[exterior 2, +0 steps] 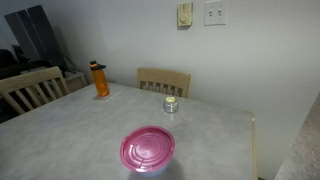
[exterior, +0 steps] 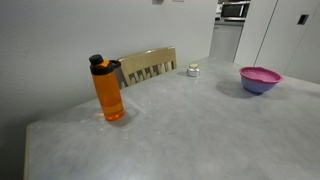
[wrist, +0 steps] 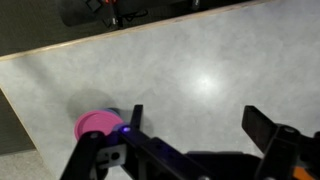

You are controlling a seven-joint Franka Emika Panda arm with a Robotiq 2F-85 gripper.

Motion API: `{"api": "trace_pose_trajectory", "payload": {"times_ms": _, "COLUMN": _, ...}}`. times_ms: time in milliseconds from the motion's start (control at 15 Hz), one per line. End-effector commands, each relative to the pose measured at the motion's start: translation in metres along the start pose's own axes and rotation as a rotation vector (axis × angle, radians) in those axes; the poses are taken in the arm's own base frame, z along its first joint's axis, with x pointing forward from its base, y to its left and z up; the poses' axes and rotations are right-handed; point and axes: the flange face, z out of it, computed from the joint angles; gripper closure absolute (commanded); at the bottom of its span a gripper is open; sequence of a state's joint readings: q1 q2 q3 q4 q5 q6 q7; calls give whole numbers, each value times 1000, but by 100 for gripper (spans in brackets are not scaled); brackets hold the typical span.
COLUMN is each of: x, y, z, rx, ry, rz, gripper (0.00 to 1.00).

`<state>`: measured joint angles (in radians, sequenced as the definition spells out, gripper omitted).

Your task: Uncover the bowl and put the lid on the table

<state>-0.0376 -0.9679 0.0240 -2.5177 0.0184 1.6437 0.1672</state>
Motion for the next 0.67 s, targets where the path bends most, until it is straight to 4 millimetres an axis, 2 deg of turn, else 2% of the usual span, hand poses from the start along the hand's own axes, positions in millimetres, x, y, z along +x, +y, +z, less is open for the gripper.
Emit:
{"api": "trace_pose_trajectory", "payload": {"times_ms": 0, "x": 0, "y": 0, "z": -1, "rx": 0, "ry": -1, "rz": 0, "gripper": 0}}
{"api": "trace_pose_trajectory", "payload": {"times_ms": 600, "x": 1, "y": 2, "z": 0, "rx": -1, "ry": 5, "rz": 3, "gripper": 0}}
